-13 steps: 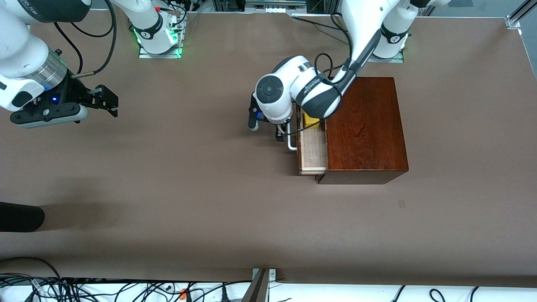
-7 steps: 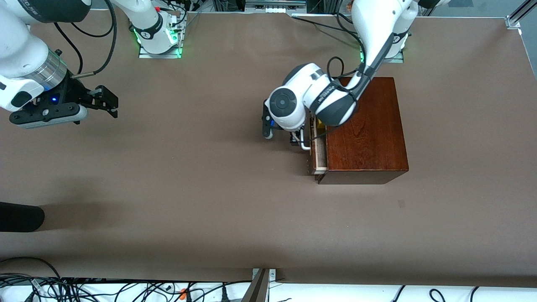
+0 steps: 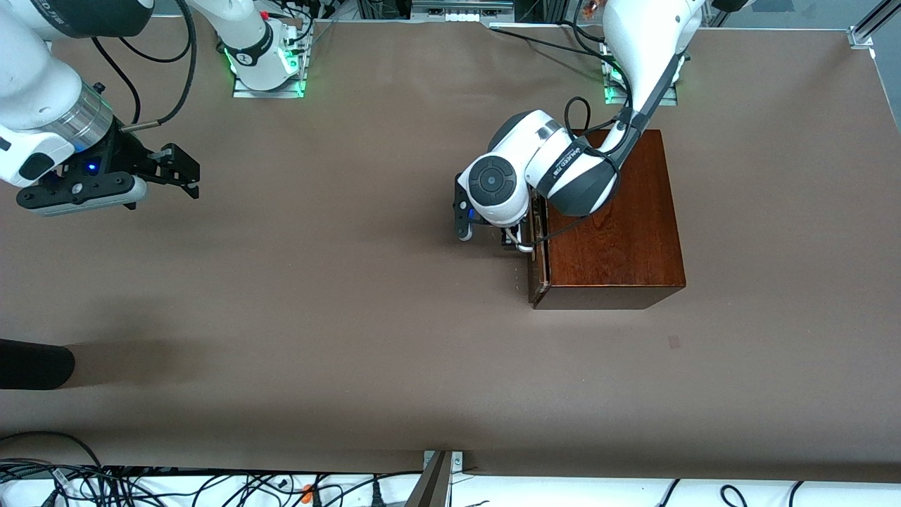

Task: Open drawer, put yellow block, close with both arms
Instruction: 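Push the drawer shut into the box with the left gripper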

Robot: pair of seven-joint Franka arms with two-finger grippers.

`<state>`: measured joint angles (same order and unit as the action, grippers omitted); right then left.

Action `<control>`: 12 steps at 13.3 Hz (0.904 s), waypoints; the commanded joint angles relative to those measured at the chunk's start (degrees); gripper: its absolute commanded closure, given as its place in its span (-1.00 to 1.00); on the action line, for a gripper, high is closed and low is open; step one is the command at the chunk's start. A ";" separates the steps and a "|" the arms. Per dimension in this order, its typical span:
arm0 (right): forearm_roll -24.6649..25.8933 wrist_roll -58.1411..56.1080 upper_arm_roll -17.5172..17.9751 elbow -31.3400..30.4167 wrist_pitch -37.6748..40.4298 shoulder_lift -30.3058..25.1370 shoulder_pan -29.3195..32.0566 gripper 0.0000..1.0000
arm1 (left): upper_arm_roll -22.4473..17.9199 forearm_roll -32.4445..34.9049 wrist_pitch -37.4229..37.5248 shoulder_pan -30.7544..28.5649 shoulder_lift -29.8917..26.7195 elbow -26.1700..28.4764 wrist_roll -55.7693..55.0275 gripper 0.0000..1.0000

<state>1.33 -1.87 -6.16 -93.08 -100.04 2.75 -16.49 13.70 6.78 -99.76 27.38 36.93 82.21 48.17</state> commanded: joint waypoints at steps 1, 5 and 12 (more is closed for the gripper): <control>-0.80 0.73 0.00 1.15 0.19 0.50 -0.12 -1.00 | -0.43 2.27 1.32 -1.10 -2.39 1.73 1.05 -1.00; -0.80 0.64 0.00 1.15 0.19 0.50 -0.03 -1.00 | -0.60 2.36 2.73 -1.28 -2.57 1.64 1.05 -1.00; -0.80 0.64 0.00 1.15 0.19 0.50 -0.03 -1.00 | 2.56 0.09 1.93 -1.19 -7.73 0.23 -2.62 -1.00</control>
<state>1.29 -1.87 -6.16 -93.08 -100.10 2.75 -16.50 14.94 6.78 -98.78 26.66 34.04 81.82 47.45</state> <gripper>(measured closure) 0.000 0.000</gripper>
